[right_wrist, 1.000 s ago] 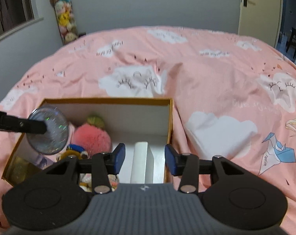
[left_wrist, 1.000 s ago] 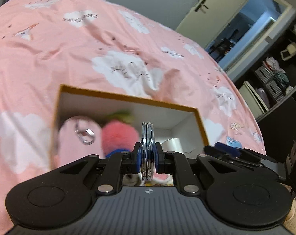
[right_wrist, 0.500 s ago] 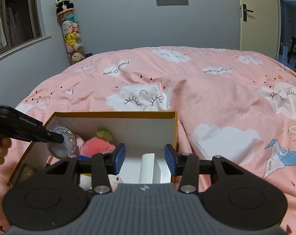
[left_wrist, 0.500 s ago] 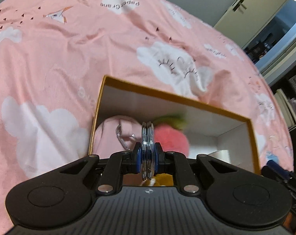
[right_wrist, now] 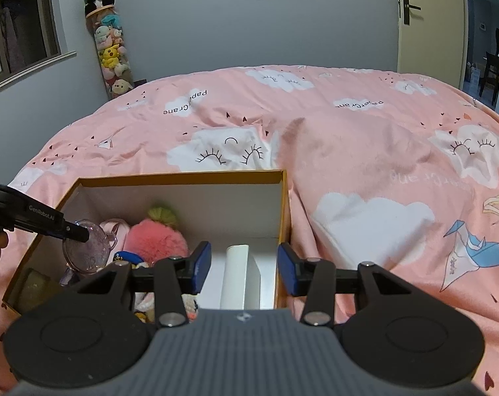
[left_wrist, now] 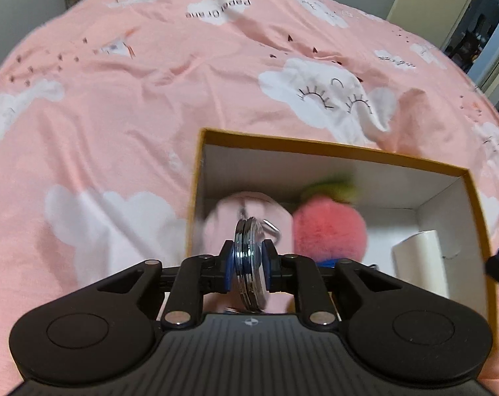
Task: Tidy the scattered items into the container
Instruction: 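Lower and release the compact with the left tool while the right tool releases the bottle, then withdraw both tools from the box toward the remaining items beside it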
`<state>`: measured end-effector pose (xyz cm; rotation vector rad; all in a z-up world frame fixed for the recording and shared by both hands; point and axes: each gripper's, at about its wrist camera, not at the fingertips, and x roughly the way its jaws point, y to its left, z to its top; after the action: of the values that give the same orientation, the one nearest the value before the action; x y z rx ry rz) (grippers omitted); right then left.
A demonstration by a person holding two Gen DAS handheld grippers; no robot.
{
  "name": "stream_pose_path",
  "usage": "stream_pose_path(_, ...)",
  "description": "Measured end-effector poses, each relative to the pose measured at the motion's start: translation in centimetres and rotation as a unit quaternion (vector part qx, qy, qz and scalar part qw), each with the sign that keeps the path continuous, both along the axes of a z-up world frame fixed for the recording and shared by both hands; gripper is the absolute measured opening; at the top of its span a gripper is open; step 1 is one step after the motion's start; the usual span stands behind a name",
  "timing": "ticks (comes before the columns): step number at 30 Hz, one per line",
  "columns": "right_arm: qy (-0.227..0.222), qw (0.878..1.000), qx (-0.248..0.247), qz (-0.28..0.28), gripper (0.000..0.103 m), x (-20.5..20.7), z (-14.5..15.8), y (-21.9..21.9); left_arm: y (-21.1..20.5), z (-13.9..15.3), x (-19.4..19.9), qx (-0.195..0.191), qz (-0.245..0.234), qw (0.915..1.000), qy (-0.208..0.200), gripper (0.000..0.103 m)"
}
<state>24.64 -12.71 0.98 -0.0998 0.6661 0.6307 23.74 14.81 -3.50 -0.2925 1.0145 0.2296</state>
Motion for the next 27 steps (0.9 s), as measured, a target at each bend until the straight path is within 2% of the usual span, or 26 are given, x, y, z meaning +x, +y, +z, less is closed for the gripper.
stream_pose_path(4,-0.006,1.000,0.000,0.000,0.048,-0.4,0.2,0.0,0.1,0.7,-0.6,0.004,-0.002,1.0000,-0.006,0.019)
stream_pose_path(14,-0.008,1.000,0.003,0.005,0.048,-0.9,0.7,0.3,-1.8,0.7,-1.1,0.089,-0.036,0.9952,0.018,0.017)
stream_pose_path(16,-0.007,1.000,0.002,0.005,0.048,-1.0,0.8,0.3,-2.2,0.5,-1.0,0.101,-0.044,0.9934,0.030,0.013)
stream_pose_path(19,-0.002,1.000,0.001,0.005,0.048,-0.9,1.0,0.4,-2.3,0.1,-1.3,0.101,-0.053,0.9925,0.045,0.009)
stream_pose_path(22,0.003,1.000,0.000,0.004,0.048,-0.6,1.2,0.7,-3.0,-0.7,-1.6,0.126,-0.070,0.9882,0.052,0.007)
stream_pose_path(23,0.002,1.000,-0.002,0.007,0.048,-0.7,1.3,0.9,-3.2,-0.9,-1.6,0.129,-0.074,0.9875,0.051,0.007)
stream_pose_path(27,0.001,1.000,-0.011,0.026,0.048,-1.5,0.7,1.8,-3.4,-1.8,-1.4,0.101,-0.078,0.9911,0.039,0.006)
